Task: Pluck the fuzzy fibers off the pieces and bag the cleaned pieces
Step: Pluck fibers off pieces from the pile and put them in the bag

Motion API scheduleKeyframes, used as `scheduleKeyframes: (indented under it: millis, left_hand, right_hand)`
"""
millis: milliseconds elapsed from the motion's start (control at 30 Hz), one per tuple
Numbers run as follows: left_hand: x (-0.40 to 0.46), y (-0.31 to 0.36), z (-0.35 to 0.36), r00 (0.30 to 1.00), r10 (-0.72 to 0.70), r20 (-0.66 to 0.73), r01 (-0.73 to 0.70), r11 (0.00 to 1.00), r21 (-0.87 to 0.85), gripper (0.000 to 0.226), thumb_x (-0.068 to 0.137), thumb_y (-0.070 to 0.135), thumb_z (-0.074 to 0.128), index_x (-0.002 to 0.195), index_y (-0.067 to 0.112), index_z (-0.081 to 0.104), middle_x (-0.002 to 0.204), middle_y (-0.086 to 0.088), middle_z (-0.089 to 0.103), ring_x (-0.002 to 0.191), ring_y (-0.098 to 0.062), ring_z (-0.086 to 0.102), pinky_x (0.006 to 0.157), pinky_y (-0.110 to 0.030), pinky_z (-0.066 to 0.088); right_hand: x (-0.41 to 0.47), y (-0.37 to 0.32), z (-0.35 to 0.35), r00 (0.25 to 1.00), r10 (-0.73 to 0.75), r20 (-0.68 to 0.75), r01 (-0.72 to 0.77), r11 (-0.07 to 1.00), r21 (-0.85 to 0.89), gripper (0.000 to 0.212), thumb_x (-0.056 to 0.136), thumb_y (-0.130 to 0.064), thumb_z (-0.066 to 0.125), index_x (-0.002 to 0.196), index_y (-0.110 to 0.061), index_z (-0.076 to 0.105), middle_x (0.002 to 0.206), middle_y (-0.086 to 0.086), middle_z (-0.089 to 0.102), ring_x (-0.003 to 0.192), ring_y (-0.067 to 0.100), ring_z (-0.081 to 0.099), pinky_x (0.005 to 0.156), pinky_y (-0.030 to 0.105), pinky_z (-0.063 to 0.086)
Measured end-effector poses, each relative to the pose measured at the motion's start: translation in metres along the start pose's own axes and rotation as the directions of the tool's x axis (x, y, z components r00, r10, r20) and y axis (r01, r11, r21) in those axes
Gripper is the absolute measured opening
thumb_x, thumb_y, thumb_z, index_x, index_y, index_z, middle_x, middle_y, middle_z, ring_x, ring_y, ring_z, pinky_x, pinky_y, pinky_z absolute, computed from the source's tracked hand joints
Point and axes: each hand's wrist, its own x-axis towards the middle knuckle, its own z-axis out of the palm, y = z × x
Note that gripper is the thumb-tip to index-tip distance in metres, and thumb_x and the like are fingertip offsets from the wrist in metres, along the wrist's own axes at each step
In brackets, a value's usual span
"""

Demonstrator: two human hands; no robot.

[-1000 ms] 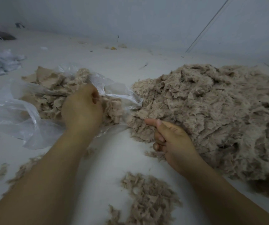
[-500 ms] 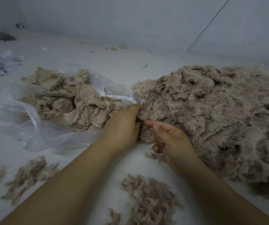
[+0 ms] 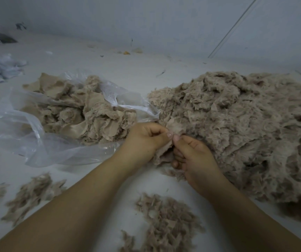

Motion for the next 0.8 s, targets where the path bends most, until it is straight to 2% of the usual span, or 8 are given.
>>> scheduleKeyframes:
  millis: [100, 200, 300, 400, 467, 600, 700, 800]
  left_hand:
    - [-0.002, -0.001, 0.000, 0.998, -0.034, 0.061, 0.033, 0.999, 0.019, 0.014, 0.091, 0.006, 0.065, 0.088, -0.005, 0.073, 0.080, -0.020, 0.072, 0.068, -0.018, 0.064, 0.063, -0.026, 0.054]
    - [0.001, -0.003, -0.004, 0.999, 0.039, -0.003, -0.038, 0.982, 0.183, 0.010, 0.083, 0.009, 0.076, 0.081, 0.000, 0.074, 0.063, -0.013, 0.063, 0.056, -0.014, 0.054, 0.053, -0.027, 0.046]
    - [0.008, -0.008, -0.011, 0.988, 0.140, -0.060, -0.095, 0.875, 0.474, 0.016, 0.074, 0.007, 0.082, 0.071, 0.012, 0.067, 0.059, 0.003, 0.056, 0.051, -0.007, 0.047, 0.051, -0.025, 0.042]
    - [0.011, -0.014, -0.015, 0.978, 0.198, -0.066, -0.113, 0.766, 0.632, 0.014, 0.073, 0.002, 0.077, 0.069, 0.006, 0.064, 0.059, 0.000, 0.053, 0.055, -0.015, 0.047, 0.054, -0.027, 0.038]
    - [0.013, -0.018, -0.015, 0.973, 0.221, -0.063, -0.122, 0.729, 0.673, 0.012, 0.074, 0.000, 0.075, 0.068, 0.002, 0.064, 0.060, -0.006, 0.056, 0.056, -0.016, 0.047, 0.055, -0.027, 0.038]
    - [0.015, -0.020, -0.018, 0.971, 0.217, -0.104, -0.085, 0.712, 0.697, 0.016, 0.070, -0.003, 0.075, 0.067, 0.008, 0.064, 0.059, 0.006, 0.052, 0.053, -0.005, 0.044, 0.048, -0.009, 0.033]
    - [0.016, -0.018, -0.025, 0.958, 0.254, -0.135, -0.083, 0.694, 0.715, 0.008, 0.070, -0.006, 0.070, 0.071, 0.001, 0.067, 0.061, 0.002, 0.054, 0.056, -0.014, 0.046, 0.048, -0.018, 0.032]
    - [0.016, -0.015, -0.033, 0.930, 0.308, -0.198, -0.093, 0.721, 0.687, 0.013, 0.073, -0.005, 0.063, 0.076, 0.008, 0.066, 0.061, 0.005, 0.052, 0.055, -0.012, 0.045, 0.051, -0.024, 0.031]
  right_hand:
    - [0.000, 0.001, -0.001, 1.000, -0.011, 0.017, 0.011, 1.000, 0.029, 0.038, 0.104, -0.024, 0.048, 0.081, -0.030, 0.078, 0.050, -0.014, 0.052, 0.044, 0.000, 0.049, 0.046, 0.016, 0.042]
    - [0.002, 0.002, -0.001, 0.999, 0.009, -0.038, -0.008, 1.000, 0.029, 0.043, 0.103, -0.026, 0.049, 0.067, -0.027, 0.074, 0.051, -0.011, 0.039, 0.045, 0.002, 0.038, 0.046, 0.019, 0.040]
    - [0.004, 0.003, -0.002, 0.994, 0.024, -0.111, -0.017, 0.997, 0.072, 0.047, 0.100, -0.027, 0.054, 0.053, -0.023, 0.053, 0.055, -0.004, 0.030, 0.047, 0.007, 0.030, 0.045, 0.021, 0.038]
    - [0.003, 0.002, -0.001, 0.990, 0.013, -0.142, 0.004, 0.993, 0.115, 0.048, 0.099, -0.026, 0.056, 0.053, -0.024, 0.043, 0.056, -0.002, 0.028, 0.047, 0.009, 0.029, 0.044, 0.021, 0.038]
    - [0.002, 0.001, 0.000, 0.988, 0.013, -0.154, 0.008, 0.991, 0.135, 0.048, 0.099, -0.026, 0.056, 0.053, -0.023, 0.043, 0.055, -0.003, 0.028, 0.046, 0.008, 0.029, 0.044, 0.021, 0.038]
    - [0.001, 0.000, 0.001, 0.984, 0.036, -0.175, -0.007, 0.987, 0.164, 0.048, 0.098, -0.027, 0.057, 0.051, -0.024, 0.048, 0.055, -0.004, 0.030, 0.045, 0.007, 0.030, 0.044, 0.020, 0.038]
    - [0.003, 0.000, 0.000, 0.974, 0.071, -0.217, -0.029, 0.981, 0.190, 0.051, 0.100, -0.029, 0.056, 0.049, -0.026, 0.054, 0.054, -0.006, 0.034, 0.042, 0.006, 0.035, 0.043, 0.021, 0.039]
    - [0.004, 0.001, -0.002, 0.973, 0.066, -0.221, -0.028, 0.985, 0.170, 0.053, 0.101, -0.029, 0.054, 0.048, -0.027, 0.053, 0.054, -0.007, 0.036, 0.040, 0.006, 0.038, 0.043, 0.022, 0.039]
